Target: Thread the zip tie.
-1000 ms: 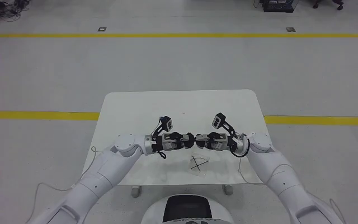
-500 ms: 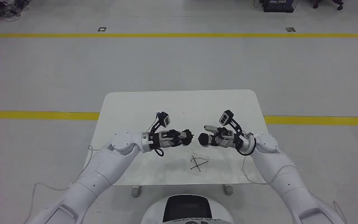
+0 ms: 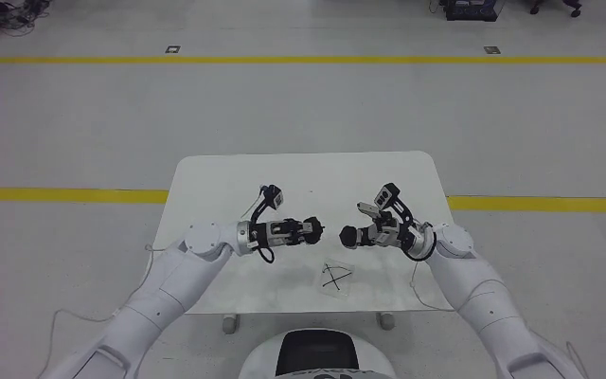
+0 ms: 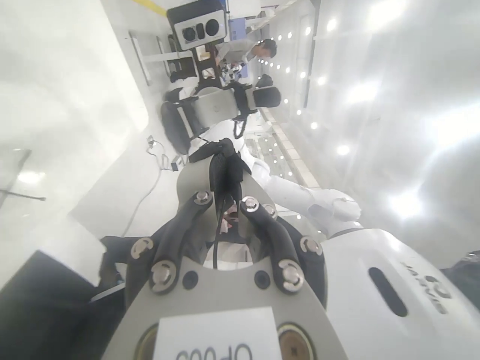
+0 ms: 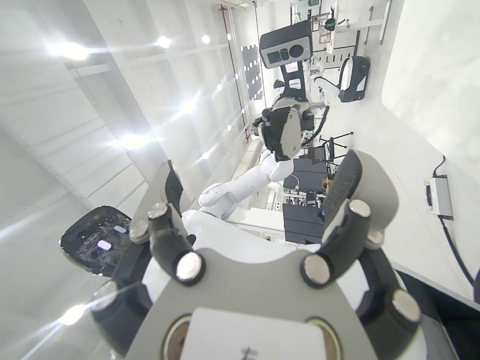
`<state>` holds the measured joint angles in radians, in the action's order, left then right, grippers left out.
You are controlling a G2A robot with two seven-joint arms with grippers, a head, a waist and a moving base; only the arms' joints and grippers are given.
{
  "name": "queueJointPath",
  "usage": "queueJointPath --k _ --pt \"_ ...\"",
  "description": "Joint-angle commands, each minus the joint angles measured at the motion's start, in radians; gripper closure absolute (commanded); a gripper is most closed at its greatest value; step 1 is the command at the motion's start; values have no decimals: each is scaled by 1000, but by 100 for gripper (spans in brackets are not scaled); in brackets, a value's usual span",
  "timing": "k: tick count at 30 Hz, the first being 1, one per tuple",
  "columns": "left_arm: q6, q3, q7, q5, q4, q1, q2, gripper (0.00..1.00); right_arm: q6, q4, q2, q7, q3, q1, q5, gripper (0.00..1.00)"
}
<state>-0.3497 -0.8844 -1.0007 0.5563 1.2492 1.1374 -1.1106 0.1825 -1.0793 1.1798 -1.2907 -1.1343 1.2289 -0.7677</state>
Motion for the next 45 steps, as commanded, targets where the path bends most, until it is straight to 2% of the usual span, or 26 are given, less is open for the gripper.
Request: queueJointPath --k 1,3,5,8,10,14,19,20,21,23,25,26,27,29,31,38,40,42,45 --pt "10 -28 9 -88 -1 8 5 100 -6 -6 -4 68 -7 2 45 0" --pt "10 -55 12 -132 -1 24 8 100 -16 -10 -9 103 -18 4 74 0" --pt "10 -85 -3 -172 -2 39 11 100 -34 -16 -19 178 -29 2 178 0" --pt "10 -120 -19 -218 -7 49 11 100 -93 -48 -31 296 -30 3 335 0" --pt "10 -142 -38 -196 -10 56 9 100 -119 -85 -33 307 -27 18 354 0" --pt "10 -189 -74 -127 -16 64 1 100 -110 -105 -38 303 -31 28 379 0" --pt "10 -189 -74 -127 -16 64 1 100 -110 -105 -38 303 -31 28 379 0" --pt "10 -189 -74 -127 -16 64 1 100 -105 -120 -39 310 -24 25 417 0" --pt "10 -189 -74 -127 -16 64 1 100 -126 -140 -44 311 -10 13 507 0" --pt "10 -189 -74 -127 -16 64 1 100 -181 -170 -51 282 10 -15 625 0" --pt "10 -189 -74 -127 -16 64 1 100 -244 -194 -61 211 40 -52 763 0" --pt "10 -189 -74 -127 -16 64 1 100 -264 -207 -65 189 58 -70 841 0" --pt "10 -189 -74 -127 -16 64 1 100 -307 -218 -68 151 90 -93 946 0" --pt "10 -189 -74 -127 -16 64 1 100 -337 -246 -68 123 137 -122 1063 0" --pt "10 -189 -74 -127 -16 64 1 100 -329 -252 -66 97 156 -131 1068 0" --pt "10 -189 -74 -127 -16 64 1 100 -329 -252 -66 97 156 -131 1068 0" --pt "10 -189 -74 -127 -16 64 1 100 -270 -263 -68 97 175 -127 1108 0" --pt "10 -189 -74 -127 -16 64 1 100 -198 -266 -73 65 189 -151 1175 0" --pt "10 -189 -74 -127 -16 64 1 100 -124 -261 -80 25 206 -180 1266 0"
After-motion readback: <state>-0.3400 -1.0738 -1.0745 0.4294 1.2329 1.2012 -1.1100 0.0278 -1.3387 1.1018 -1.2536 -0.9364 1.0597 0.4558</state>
